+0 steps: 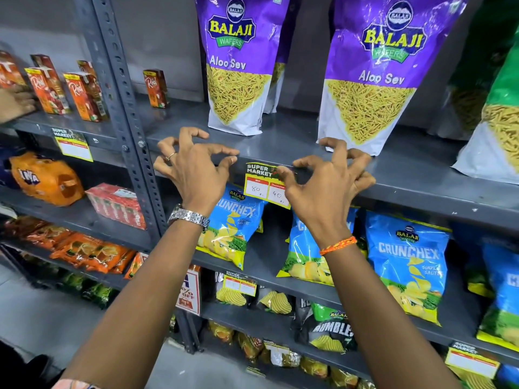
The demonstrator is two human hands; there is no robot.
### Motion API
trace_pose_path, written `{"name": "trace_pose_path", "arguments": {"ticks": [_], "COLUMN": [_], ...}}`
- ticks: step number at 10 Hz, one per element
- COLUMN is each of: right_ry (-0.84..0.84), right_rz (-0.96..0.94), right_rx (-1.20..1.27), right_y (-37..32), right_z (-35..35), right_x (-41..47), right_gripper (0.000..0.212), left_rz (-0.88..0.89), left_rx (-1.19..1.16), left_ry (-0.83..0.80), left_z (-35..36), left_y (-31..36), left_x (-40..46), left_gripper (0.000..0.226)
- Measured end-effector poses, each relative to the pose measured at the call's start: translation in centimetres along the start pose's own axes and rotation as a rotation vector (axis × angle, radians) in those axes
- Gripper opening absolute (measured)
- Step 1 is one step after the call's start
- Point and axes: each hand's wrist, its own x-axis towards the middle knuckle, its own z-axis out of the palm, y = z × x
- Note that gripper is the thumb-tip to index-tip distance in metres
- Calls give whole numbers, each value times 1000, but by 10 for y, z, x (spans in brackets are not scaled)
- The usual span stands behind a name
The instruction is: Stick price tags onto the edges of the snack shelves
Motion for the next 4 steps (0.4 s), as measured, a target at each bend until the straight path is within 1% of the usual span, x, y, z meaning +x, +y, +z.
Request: {"name": "trace_pose_path", "arguments": {"ticks": [1,2,3,4], "right_ry": [-29,-35,-47,-65], "right_rz": [-48,-99,-145,-74], "right_rx": [-81,-118,-97,84], "right_y": [-7,-9,-7,6], "right_z": [10,17,17,2], "right_x": [9,16,21,29], "right_gripper": [45,43,37,37], "left_rz": [-2,8,9,14], "left_rx": [9,16,4,-23], "left_ry": [-1,1,1,-5], "left_z": [0,0,0,1], "left_y": [1,1,0,2], "left_x": [-1,-1,1,-4], "left_gripper": [14,13,12,19]}}
